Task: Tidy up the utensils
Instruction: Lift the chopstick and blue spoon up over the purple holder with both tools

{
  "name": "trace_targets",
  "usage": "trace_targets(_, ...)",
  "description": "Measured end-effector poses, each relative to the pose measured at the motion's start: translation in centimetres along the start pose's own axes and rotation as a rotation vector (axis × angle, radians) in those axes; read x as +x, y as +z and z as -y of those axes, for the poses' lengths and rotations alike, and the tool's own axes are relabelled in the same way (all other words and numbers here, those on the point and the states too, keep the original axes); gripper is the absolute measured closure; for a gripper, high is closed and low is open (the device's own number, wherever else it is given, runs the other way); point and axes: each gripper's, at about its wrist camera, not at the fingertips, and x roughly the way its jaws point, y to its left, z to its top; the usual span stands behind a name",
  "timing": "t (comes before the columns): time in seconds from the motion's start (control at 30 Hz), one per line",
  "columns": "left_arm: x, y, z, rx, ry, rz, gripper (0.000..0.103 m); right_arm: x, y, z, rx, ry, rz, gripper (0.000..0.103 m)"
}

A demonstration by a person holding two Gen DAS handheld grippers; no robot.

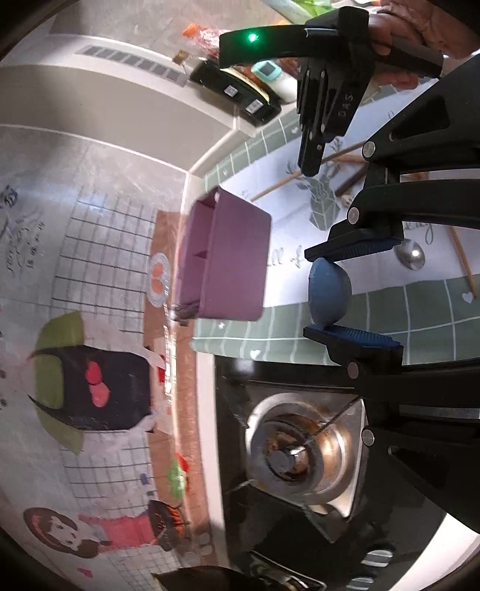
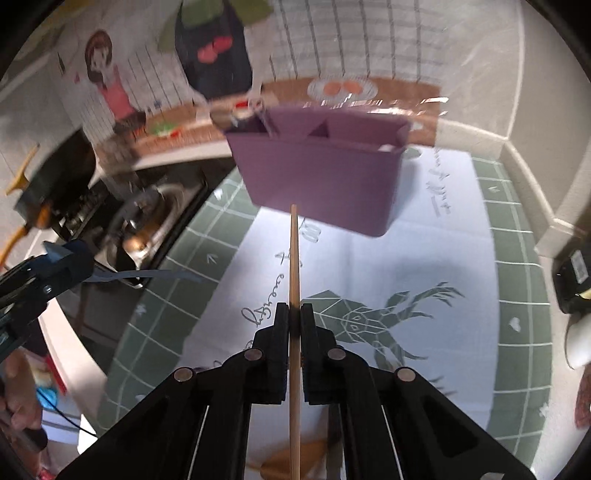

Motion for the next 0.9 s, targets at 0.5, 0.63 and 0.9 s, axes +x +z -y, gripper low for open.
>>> trace_targets(0.5, -6.5, 17.3, 2.8, 0.079, -0.087, 0.277, 0.068, -17.0, 13.0, -0.3, -0.036, -0.114, 0.598, 0.098)
trace_targets(0.63, -3.5, 20.0, 2.6, 0.043, -0.099, 0.266, 0.068, -17.1, 16.8, 0.5, -0.024, -0.106, 0.675, 0.098)
trace_targets(0.9, 5.3, 19.4, 1.1, -0.040, -0.114, 0.169, 0.068, -10.1, 19.1, 2.3, -0.001, -0.076, 0.650, 0.098)
